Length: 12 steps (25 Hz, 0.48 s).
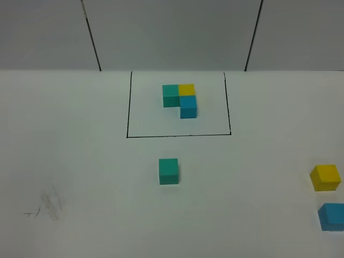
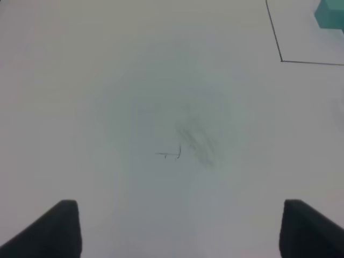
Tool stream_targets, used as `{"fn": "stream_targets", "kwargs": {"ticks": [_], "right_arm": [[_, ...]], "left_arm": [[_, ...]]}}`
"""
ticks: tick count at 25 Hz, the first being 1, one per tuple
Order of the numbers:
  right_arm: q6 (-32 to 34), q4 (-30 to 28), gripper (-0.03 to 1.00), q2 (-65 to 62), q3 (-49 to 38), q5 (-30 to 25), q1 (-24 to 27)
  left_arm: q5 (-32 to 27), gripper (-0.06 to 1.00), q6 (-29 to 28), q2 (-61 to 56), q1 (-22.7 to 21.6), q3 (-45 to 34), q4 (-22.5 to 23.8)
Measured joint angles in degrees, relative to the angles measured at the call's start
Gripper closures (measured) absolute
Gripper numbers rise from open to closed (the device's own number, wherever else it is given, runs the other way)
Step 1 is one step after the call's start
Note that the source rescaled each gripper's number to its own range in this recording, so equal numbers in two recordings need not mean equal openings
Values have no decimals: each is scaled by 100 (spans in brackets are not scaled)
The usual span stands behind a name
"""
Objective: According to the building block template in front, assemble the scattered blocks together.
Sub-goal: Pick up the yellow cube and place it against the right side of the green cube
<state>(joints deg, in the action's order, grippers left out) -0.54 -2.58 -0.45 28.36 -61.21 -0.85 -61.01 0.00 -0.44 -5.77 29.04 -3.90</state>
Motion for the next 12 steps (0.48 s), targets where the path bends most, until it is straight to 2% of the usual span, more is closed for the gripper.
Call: {"fn": "stream_targets", "kwargs": {"ticks": [12], "right_arm": [[0, 0, 97, 0, 0, 0, 0]], "left_arm": [[0, 30, 0, 0, 0, 0, 0]]}}
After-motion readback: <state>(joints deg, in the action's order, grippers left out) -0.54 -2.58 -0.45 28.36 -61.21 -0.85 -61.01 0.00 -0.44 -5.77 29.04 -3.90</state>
